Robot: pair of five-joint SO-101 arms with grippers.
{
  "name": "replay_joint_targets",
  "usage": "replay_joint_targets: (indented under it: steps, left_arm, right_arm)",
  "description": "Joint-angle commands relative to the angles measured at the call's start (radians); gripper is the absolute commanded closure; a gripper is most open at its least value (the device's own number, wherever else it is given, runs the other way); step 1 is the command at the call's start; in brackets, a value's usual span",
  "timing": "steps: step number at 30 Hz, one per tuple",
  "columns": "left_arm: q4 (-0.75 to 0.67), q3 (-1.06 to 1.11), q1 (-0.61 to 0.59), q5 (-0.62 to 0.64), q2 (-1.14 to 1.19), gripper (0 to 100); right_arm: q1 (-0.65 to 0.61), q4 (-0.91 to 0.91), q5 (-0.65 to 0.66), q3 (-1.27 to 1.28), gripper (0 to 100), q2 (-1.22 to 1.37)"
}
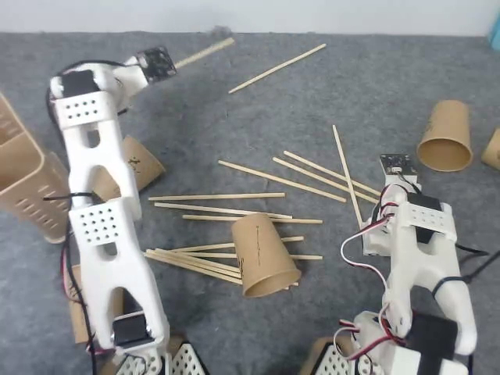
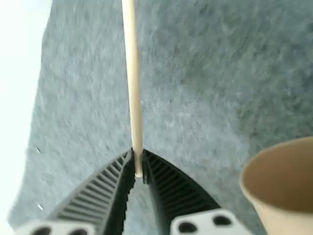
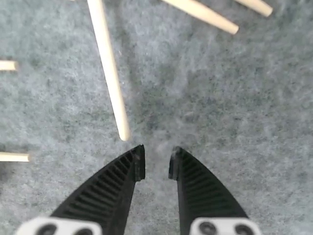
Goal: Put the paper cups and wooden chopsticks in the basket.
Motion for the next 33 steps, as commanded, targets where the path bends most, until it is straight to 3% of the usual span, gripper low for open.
replay_joint_targets:
  steps: [1,12,15,20,29,33]
  left_arm:
    - [-0.074,-0.022,0.054,-0.025,0.009,99]
    - [-0.566,-0.024,0.153,0.087,0.296,99]
    - [-0.551,-0.024,0.183,0.087,0.325,99]
    - [-0.374,-0.024,0.210,0.089,0.328,99]
    - [-0.379,-0.018,0.155,0.206,0.390,99]
    - [-0.321,-0.018,0.143,0.132,0.453,99]
  right_arm:
    - [-0.001,0.008,0.014,-0.008,91.2,-0.050]
    - [-0.001,0.018,0.012,-0.008,91.2,-0.050]
    - [-0.001,0.019,0.012,-0.008,91.2,-0.050]
    - [-0.001,0.019,0.012,-0.008,91.2,-0.050]
    - [-0.001,0.021,0.014,-0.008,91.2,-0.050]
    - [-0.001,0.021,0.014,-0.008,91.2,-0.050]
